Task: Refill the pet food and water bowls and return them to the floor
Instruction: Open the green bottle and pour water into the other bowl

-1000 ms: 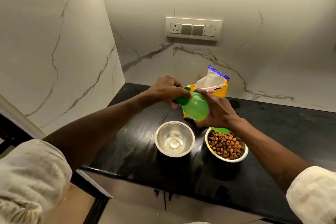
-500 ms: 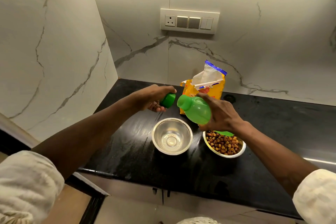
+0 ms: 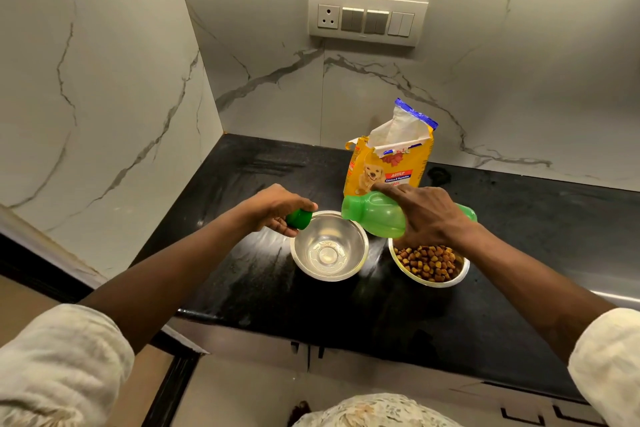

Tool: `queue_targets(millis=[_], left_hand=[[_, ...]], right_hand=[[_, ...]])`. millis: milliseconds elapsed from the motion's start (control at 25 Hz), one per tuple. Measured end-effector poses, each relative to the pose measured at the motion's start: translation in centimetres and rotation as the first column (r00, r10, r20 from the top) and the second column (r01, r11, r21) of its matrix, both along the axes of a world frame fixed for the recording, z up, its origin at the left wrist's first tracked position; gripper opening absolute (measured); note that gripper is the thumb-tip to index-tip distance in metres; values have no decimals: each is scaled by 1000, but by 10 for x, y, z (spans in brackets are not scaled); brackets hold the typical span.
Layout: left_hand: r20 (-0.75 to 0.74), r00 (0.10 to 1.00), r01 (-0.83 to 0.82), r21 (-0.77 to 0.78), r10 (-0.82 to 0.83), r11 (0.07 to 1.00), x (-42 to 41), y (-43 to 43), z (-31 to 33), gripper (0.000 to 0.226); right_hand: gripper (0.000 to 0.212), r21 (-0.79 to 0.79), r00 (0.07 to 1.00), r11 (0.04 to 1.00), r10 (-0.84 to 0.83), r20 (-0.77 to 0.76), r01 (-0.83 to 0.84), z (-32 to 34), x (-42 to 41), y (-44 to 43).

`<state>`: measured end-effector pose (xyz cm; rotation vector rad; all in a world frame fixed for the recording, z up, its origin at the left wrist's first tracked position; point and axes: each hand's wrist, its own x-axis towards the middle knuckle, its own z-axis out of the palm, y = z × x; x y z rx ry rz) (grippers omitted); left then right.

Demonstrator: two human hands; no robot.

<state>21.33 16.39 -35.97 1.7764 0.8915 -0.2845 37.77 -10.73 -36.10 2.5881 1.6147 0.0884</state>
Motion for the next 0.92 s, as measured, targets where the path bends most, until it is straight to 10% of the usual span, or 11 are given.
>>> queue_targets(millis=[920], left_hand=[[1, 1000, -25, -41, 25, 999, -7, 5, -16, 28]], right_hand=[[128, -162, 999, 986, -22, 41, 28, -1, 3, -4]])
